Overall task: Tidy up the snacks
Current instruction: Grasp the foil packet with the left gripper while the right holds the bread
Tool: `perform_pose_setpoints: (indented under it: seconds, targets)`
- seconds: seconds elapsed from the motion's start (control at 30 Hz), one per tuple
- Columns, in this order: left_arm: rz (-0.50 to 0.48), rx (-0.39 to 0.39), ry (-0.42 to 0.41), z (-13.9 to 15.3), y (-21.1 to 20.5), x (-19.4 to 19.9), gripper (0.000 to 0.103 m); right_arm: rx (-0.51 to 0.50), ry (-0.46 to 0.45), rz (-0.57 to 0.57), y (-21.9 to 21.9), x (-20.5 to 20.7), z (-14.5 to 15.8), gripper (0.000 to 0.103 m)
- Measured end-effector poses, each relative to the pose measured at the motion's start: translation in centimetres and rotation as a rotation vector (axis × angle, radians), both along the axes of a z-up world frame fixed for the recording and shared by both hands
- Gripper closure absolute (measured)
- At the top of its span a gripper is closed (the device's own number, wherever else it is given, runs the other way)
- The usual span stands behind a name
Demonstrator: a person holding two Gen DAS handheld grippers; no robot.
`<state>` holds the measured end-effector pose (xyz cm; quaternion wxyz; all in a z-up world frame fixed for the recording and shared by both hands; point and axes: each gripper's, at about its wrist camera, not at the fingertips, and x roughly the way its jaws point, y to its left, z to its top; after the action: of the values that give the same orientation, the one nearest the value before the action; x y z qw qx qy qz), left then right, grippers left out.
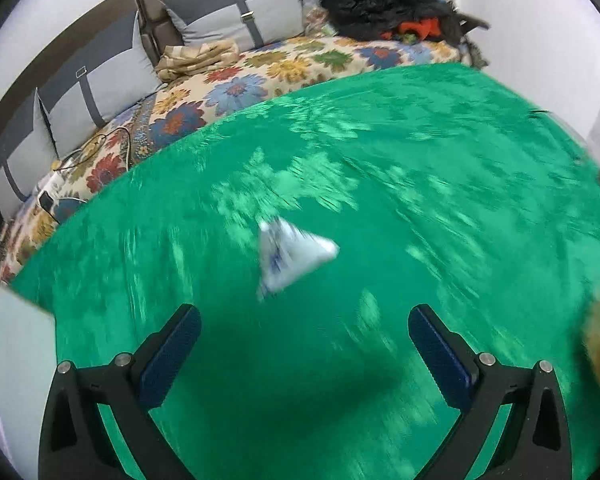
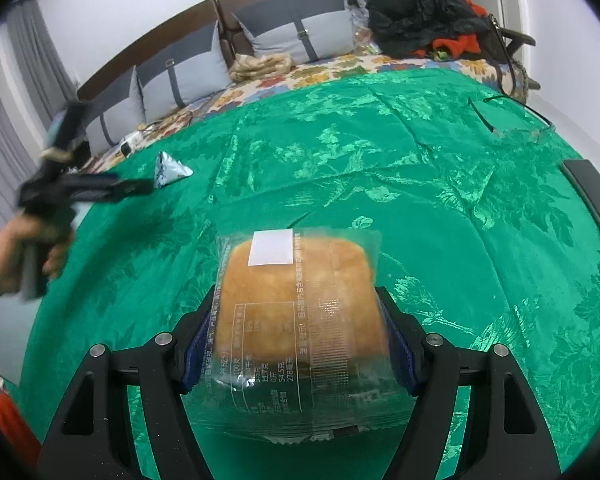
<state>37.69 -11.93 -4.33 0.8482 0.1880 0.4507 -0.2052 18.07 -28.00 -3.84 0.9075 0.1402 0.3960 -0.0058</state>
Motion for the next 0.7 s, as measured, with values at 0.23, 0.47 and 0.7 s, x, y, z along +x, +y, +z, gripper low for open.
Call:
perform_pose_setpoints:
  seconds: [0.23, 0.47, 0.7]
  targets:
    - [0.019, -0.100, 0.089, -3.1, -0.9, 4.4, 0.057, -0.015, 0.006, 0.034, 0.1, 0.6, -0.1, 0.026]
    - [0.035, -0.198, 0.070, -2.0, 0.5, 2.5, 0.085, -0.024, 0.072, 0.086, 0.5, 1.1, -0.5, 0.024]
    - [0.047, -0.214, 0.110, -1.8, 2.8, -1.5, 0.084, -0.070, 0.192, 0.112, 1.4, 2.1, -1.0, 0.024]
